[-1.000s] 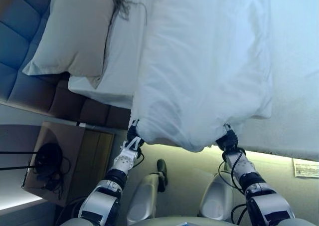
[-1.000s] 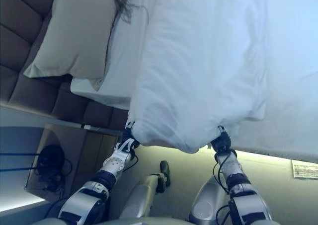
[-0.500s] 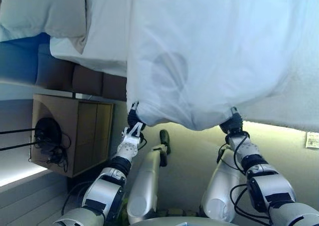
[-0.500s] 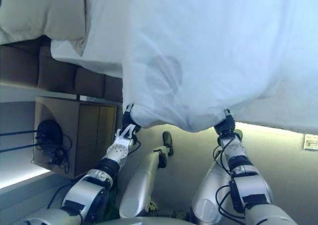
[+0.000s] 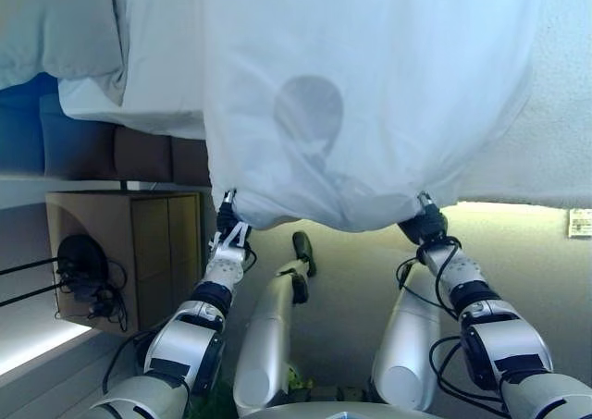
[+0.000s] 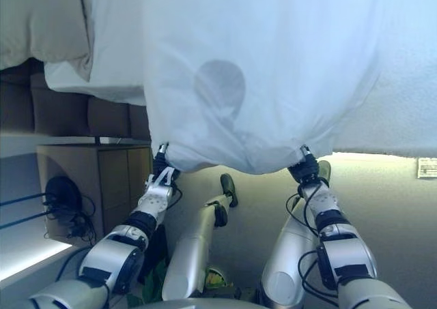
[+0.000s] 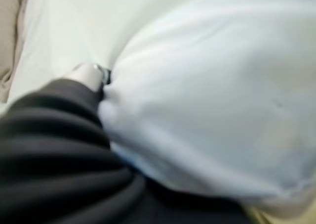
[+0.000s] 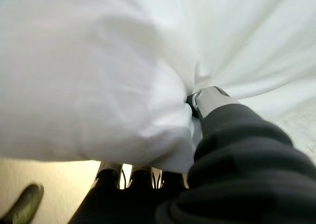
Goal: Make the bed neatly
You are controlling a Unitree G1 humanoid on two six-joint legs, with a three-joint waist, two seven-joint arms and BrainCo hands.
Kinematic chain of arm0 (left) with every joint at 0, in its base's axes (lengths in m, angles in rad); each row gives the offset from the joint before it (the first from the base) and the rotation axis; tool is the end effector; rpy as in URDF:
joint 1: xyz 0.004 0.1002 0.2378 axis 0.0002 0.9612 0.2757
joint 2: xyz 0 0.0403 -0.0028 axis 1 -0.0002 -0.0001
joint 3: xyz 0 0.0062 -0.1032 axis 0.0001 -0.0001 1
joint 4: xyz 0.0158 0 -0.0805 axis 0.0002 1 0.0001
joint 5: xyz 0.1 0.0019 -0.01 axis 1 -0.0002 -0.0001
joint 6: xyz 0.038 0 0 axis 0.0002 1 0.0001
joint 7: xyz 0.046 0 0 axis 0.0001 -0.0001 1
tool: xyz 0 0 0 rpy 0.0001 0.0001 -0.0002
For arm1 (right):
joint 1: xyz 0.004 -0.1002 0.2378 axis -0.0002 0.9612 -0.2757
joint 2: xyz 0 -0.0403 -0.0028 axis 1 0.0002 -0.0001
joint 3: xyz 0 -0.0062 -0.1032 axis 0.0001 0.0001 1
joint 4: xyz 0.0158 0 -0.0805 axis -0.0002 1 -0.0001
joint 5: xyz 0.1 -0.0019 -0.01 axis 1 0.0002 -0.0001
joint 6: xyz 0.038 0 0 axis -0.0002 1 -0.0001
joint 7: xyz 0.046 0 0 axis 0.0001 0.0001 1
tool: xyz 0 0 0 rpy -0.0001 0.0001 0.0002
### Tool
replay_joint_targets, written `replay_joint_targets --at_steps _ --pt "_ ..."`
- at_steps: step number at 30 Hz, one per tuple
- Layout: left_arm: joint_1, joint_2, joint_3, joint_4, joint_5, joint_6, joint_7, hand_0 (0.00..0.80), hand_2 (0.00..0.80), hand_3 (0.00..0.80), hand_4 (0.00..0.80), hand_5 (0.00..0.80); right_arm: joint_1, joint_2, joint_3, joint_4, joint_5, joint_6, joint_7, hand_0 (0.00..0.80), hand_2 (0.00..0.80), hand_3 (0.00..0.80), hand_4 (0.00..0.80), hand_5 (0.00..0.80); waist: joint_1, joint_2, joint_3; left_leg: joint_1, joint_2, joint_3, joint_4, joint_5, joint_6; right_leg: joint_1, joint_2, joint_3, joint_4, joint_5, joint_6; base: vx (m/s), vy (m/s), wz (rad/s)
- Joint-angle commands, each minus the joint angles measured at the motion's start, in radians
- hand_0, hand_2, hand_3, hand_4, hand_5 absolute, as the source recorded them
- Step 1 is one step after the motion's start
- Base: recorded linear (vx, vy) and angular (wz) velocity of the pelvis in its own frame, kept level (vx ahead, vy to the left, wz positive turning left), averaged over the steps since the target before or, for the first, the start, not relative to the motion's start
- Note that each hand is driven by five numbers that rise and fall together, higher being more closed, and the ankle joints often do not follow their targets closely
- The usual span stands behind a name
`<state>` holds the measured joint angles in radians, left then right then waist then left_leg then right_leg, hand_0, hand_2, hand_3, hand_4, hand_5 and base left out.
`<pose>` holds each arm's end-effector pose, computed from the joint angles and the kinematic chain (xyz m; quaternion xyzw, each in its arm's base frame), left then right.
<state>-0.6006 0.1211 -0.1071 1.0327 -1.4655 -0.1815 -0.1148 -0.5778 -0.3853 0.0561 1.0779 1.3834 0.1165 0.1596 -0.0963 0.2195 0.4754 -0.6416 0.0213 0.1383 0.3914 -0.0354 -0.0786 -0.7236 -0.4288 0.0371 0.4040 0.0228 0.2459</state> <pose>0.2897 0.1545 0.0080 -0.5519 0.1019 0.1028 0.8213 0.2798 -0.2399 0.0144 0.4842 0.1640 -0.1023 0.8533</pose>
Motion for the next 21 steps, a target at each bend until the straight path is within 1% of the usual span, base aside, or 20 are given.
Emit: replay_joint_targets --at_steps 1,2,3,4,5,8,10,13,16,19,21 --pt "-0.002 0.078 0.107 0.112 0.025 -0.026 0.082 0.8 0.8 0.8 0.8 0.8 0.092 0.021 0.081 0.018 -0.064 0.076 -0.032 0.0 0.0 0.0 0.0 0.0 -0.013 0.012 0.045 -0.041 0.03 -0.026 -0.087 0.196 -0.057 -0.015 -0.023 0.031 -0.025 0.095 -0.034 -0.029 0.057 -0.04" --pt "0.006 0.082 0.114 0.113 0.02 -0.023 0.107 0.8 0.8 0.8 0.8 0.8 0.096 0.018 0.083 0.022 -0.066 0.073 -0.038 0.0 0.0 0.0 0.0 0.0 -0.01 0.017 0.045 -0.036 0.031 -0.025 -0.092 0.2 -0.057 -0.01 -0.025 0.027 -0.021 0.092 -0.034 -0.027 0.054 -0.03" --pt "0.012 0.084 0.121 0.112 0.006 -0.016 0.124 0.59 0.59 0.59 0.59 0.59 0.097 0.016 0.084 0.024 -0.067 0.072 -0.043 0.0 0.0 0.0 0.0 0.0 -0.008 0.02 0.045 -0.032 0.031 -0.026 -0.096 0.202 -0.057 -0.006 -0.028 0.025 -0.018 0.09 -0.033 -0.032 0.057 -0.02" --pt "0.022 0.087 0.132 0.115 -0.002 0.001 0.139 0.201 0.201 0.201 0.201 0.201 0.098 0.014 0.082 0.024 -0.071 0.074 -0.045 0.0 0.0 0.0 0.0 0.0 -0.005 0.024 0.045 -0.026 0.03 -0.026 -0.098 0.204 -0.057 0.001 -0.033 0.022 -0.017 0.088 -0.034 -0.033 0.035 -0.01" --pt "0.034 0.091 0.143 0.117 0.019 0.017 0.167 0.0 0.0 0.0 0.0 0.0 0.102 0.011 0.083 0.024 -0.076 0.076 -0.039 0.0 0.0 0.0 0.0 0.0 0.0 0.028 0.045 -0.019 0.029 -0.029 -0.1 0.203 -0.057 0.01 -0.039 0.017 -0.015 0.085 -0.034 -0.038 0.021 0.01" --pt "0.055 0.106 0.152 0.146 0.057 0.052 0.22 0.0 0.0 0.0 0.0 0.0 0.11 0.02 0.098 0.003 -0.063 0.078 -0.056 0.0 0.0 0.0 0.0 0.0 0.007 0.036 0.044 0.004 0.024 -0.036 -0.107 0.207 -0.055 0.035 -0.048 0.006 -0.011 0.081 -0.034 -0.018 0.014 0.0" --pt "0.074 0.113 0.154 0.172 0.073 0.072 0.238 0.0 0.0 0.0 0.0 0.0 0.115 0.022 0.111 -0.008 -0.038 0.084 -0.08 0.0 0.0 0.0 0.0 0.0 0.008 0.044 0.035 0.023 0.019 -0.036 -0.112 0.205 -0.055 0.053 -0.056 -0.002 -0.009 0.076 -0.034 0.013 0.066 0.02" --pt "0.115 0.119 0.159 0.201 0.091 0.108 0.253 0.0 0.0 0.0 0.0 0.0 0.137 0.024 0.137 -0.036 -0.042 0.096 -0.094 0.0 0.0 0.0 0.0 0.0 0.012 0.058 0.012 0.055 0.011 -0.036 -0.124 0.202 -0.052 0.079 -0.067 -0.011 -0.007 0.065 -0.035 0.053 0.087 0.06" --pt "0.166 0.111 0.159 0.226 0.109 0.118 0.248 0.0 0.0 0.0 0.0 0.0 0.155 0.026 0.157 -0.064 -0.026 0.093 -0.096 0.0 0.0 0.0 0.0 0.0 0.021 0.069 -0.008 0.086 0.009 -0.037 -0.13 0.198 -0.049 0.101 -0.078 -0.019 0.0 0.05 -0.036 0.05 0.069 0.03" --pt "0.222 0.101 0.162 0.227 0.124 0.125 0.259 0.0 0.0 0.0 0.0 0.0 0.168 0.033 0.188 -0.147 0.002 0.076 -0.124 0.0 0.0 0.0 0.0 0.0 0.032 0.08 -0.03 0.119 0.0 -0.045 -0.136 0.193 -0.047 0.128 -0.086 -0.028 0.006 0.037 -0.037 0.065 0.05 0.02" --pt "0.253 0.1 0.174 0.224 0.098 0.11 0.225 0.0 0.0 0.0 0.0 0.0 0.178 0.036 0.209 -0.222 0.008 0.07 -0.154 0.0 0.0 0.0 0.0 0.0 0.037 0.083 -0.043 0.146 -0.004 -0.047 -0.145 0.188 -0.046 0.15 -0.092 -0.034 0.003 0.033 -0.039 0.076 0.032 0.08"
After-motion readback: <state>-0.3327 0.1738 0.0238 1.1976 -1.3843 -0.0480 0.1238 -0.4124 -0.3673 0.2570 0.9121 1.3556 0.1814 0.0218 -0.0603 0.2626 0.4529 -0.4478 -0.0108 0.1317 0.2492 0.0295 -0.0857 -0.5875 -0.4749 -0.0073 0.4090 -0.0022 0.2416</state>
